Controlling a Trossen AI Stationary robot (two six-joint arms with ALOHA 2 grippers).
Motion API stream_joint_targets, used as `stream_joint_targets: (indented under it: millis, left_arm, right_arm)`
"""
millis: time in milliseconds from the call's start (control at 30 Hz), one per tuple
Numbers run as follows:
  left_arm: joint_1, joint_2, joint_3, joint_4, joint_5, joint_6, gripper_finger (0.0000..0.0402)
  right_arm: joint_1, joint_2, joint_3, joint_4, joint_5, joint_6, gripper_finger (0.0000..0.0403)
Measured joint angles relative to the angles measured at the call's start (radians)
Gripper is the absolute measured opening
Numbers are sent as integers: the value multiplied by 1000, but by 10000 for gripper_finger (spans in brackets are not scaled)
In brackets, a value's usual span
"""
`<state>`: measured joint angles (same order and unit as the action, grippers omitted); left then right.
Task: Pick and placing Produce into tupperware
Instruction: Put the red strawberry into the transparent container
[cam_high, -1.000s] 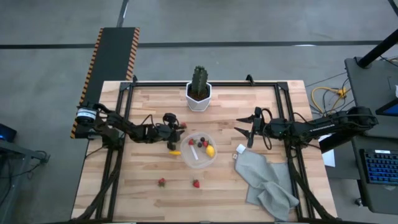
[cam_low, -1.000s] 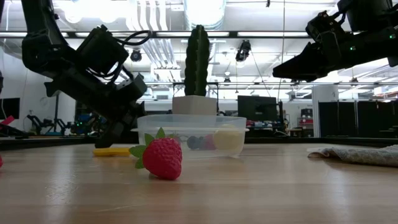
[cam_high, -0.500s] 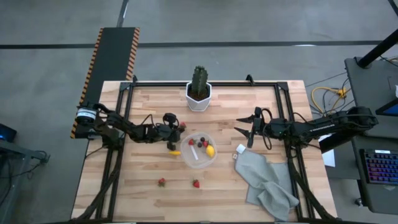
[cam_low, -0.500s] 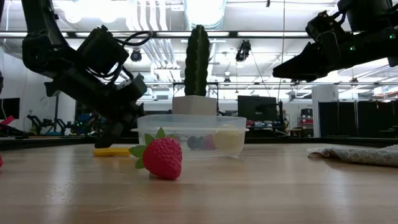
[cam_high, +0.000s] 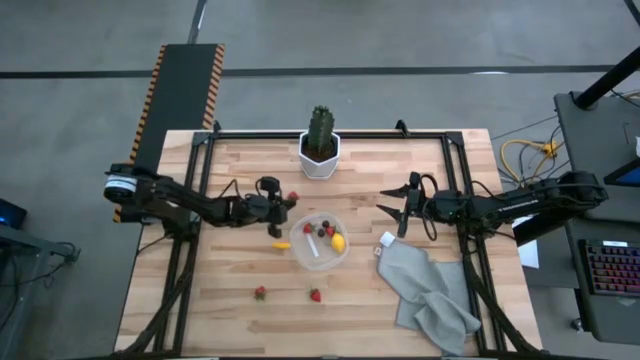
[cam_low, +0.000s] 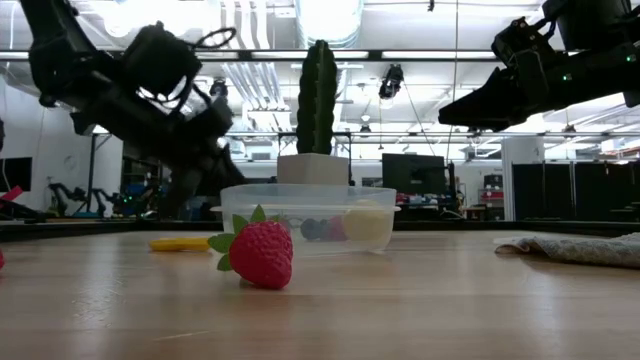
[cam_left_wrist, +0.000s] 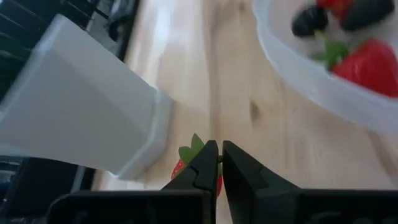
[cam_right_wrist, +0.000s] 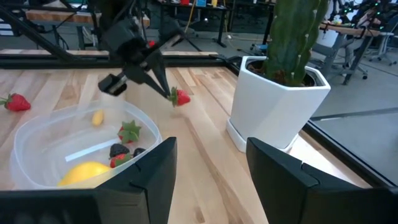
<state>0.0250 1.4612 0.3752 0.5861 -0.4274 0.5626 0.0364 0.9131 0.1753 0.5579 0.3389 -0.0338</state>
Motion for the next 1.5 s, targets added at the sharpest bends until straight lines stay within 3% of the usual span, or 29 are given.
stream_joint_targets:
  millis: [300, 533, 667, 1033, 1500]
  left_arm:
    - [-5, -193, 0, 1, 166, -86, 0]
    - [-5, -296, 1, 9, 441, -328, 0]
    - [-6, -293, 4, -4, 596, -382, 0]
    - [-59, -126, 67, 7, 656, -438, 0]
    - [-70, 34, 89, 3, 658, -445, 0]
  right_arm:
    - [0, 0, 0, 0, 0, 0, 187]
    - [0, -1, 0, 0, 0, 8, 187]
    - [0, -1, 0, 1, 0, 8, 187]
    - [0, -1, 0, 1, -5, 36, 187]
    - [0, -1, 0, 0, -5, 41, 187]
